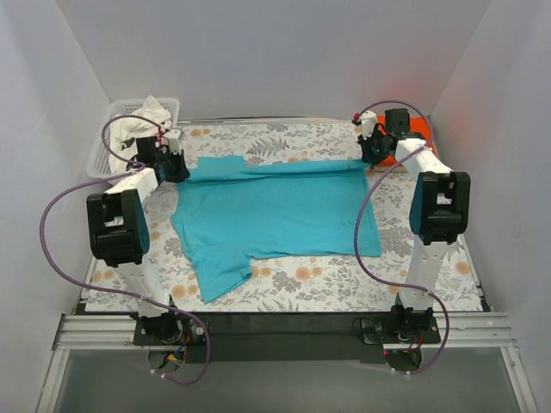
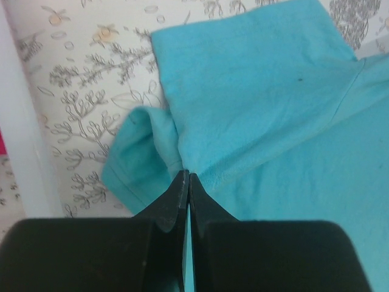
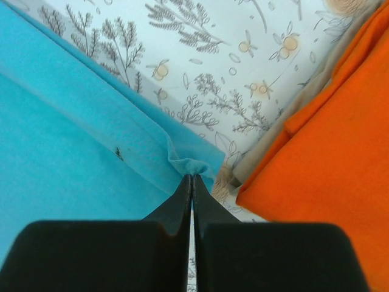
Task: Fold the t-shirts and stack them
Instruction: Fold the tshirt
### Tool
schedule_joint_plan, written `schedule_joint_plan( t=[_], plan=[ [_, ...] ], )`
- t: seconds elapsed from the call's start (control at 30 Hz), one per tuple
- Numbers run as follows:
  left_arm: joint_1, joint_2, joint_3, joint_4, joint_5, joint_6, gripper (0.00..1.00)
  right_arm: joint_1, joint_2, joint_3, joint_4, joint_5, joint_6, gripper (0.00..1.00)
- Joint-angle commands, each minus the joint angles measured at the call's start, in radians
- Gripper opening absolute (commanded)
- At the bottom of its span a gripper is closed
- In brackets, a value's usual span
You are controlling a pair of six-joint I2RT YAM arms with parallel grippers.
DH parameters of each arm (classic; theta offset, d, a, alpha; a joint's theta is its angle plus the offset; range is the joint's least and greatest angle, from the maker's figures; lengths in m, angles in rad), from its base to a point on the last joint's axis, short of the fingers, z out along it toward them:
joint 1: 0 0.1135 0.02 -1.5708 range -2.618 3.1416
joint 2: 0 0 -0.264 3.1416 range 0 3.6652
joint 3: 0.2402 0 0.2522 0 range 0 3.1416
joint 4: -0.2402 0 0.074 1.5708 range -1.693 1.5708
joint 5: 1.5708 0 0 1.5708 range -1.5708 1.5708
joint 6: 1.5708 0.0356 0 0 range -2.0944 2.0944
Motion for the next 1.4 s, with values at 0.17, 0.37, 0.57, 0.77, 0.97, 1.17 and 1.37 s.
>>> schedule_joint_plan(
  t=[0.17, 0.37, 0.57, 0.77, 0.97, 1.17, 1.37],
  plan=[
    [0.007, -0.123, -0.115, 0.067, -0.001, 0.087, 0.0, -0.012, -0.064, -0.081, 0.013, -0.017, -0.066, 0.01],
    [0.009, -0.151, -0.124, 0.071, 0.001, 0.102, 0.0, -0.013, -0.1, -0.132, 0.014, -0.039, -0.078, 0.01],
    [0.007, -0.151, -0.147, 0.064, 0.005, 0.13, 0.0, -0.013, -0.103, -0.161, 0.014, -0.05, -0.095, 0.01],
    [0.007, -0.087, -0.112, -0.04, 0.008, 0.174, 0.12, -0.015, -0.074, -0.153, -0.022, -0.056, -0.115, 0.05],
    [0.004, -0.051, 0.035, -0.111, 0.053, 0.141, 0.47, -0.015, -0.098, -0.141, -0.069, -0.097, -0.118, 0.52],
    [-0.025, 0.071, 0.241, -0.122, -0.016, 0.062, 0.49, -0.015, -0.088, -0.069, -0.092, -0.128, -0.075, 0.52],
    [-0.063, 0.225, 0.367, -0.128, -0.096, 0.018, 0.51, -0.012, -0.032, 0.009, -0.142, -0.132, -0.055, 0.44]
  ],
)
